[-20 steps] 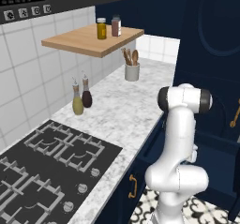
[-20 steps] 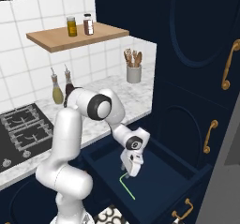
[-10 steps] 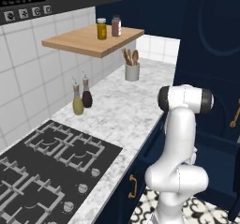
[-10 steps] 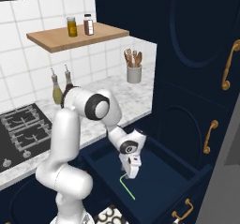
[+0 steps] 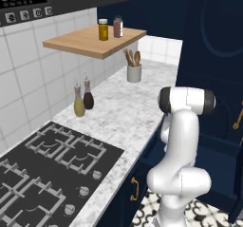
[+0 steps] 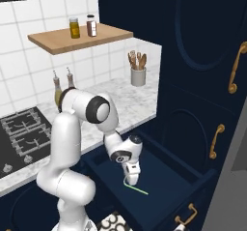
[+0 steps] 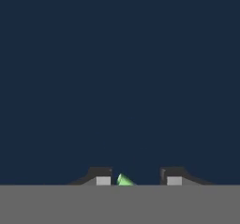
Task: Take a straw from the drawer in front and place it inside the glass cup on the dining counter.
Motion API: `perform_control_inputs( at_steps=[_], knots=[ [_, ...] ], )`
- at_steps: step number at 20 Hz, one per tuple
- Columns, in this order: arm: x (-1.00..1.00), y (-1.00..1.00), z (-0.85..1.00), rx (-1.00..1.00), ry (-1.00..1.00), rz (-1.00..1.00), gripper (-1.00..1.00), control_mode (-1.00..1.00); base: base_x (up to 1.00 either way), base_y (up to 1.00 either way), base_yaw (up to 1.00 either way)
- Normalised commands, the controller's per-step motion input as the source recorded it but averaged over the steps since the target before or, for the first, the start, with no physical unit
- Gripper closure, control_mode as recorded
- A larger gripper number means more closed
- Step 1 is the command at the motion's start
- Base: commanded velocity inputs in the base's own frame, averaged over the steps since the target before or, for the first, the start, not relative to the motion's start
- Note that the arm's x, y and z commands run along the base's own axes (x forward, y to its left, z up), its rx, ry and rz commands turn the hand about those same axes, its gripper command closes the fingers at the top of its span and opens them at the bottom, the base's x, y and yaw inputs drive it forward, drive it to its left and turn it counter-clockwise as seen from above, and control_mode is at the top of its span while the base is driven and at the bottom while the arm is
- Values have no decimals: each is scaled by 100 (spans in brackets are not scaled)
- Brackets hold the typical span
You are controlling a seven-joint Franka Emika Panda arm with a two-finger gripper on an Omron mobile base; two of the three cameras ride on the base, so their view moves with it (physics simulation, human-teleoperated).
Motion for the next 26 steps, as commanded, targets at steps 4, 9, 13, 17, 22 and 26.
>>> perform_control_inputs(
  at_steps=[4, 9, 13, 17, 22, 26],
  knots=[
    [-18, 0, -57, 0, -26, 2, 100, -100, 0, 0, 0],
    [-34, -7, -24, 0, -21, 1, 100, -100, 0, 0, 0],
    [-42, -26, 8, 0, -2, 0, 100, -100, 0, 0, 0],
    [-14, -29, 45, 0, 1, 0, 100, -100, 0, 0, 0],
    [0, -37, 78, 1, 9, -2, 100, -100, 0, 0, 0],
    [0, -44, 95, 1, 13, 0, 100, -100, 0, 0, 0]
  ],
)
